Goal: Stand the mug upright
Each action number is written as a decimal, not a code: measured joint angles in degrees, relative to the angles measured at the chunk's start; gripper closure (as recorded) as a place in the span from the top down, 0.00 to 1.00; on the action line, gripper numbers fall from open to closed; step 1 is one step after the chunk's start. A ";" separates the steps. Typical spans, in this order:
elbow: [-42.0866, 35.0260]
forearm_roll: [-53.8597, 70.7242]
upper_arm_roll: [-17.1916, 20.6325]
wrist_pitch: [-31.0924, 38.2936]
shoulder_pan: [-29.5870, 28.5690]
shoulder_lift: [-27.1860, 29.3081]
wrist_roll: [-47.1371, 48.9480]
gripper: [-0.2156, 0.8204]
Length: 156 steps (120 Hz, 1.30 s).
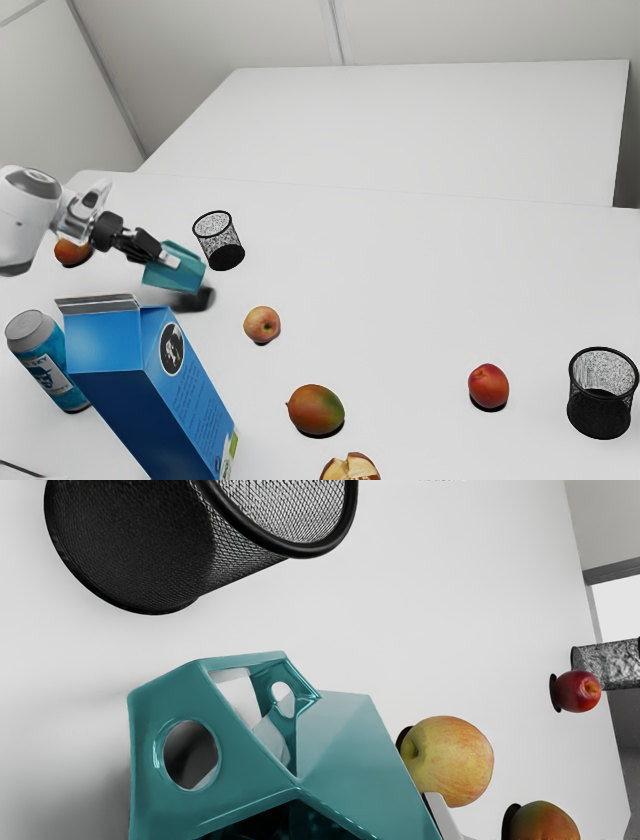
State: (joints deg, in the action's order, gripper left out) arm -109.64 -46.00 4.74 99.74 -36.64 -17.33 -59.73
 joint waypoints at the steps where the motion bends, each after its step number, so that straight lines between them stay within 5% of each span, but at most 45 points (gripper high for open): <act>1: -0.04 0.00 0.00 0.01 0.09 0.21 0.01 0.04; 39: 0.46 6.97 -0.17 0.52 5.50 6.84 2.98 0.03; 95: 0.79 25.32 -0.07 7.23 16.04 8.53 17.25 0.03; 156: -3.71 31.98 0.16 16.22 25.50 11.68 32.39 0.03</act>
State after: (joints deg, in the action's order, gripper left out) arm -113.35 -14.02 4.90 115.95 -11.14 -5.65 -27.33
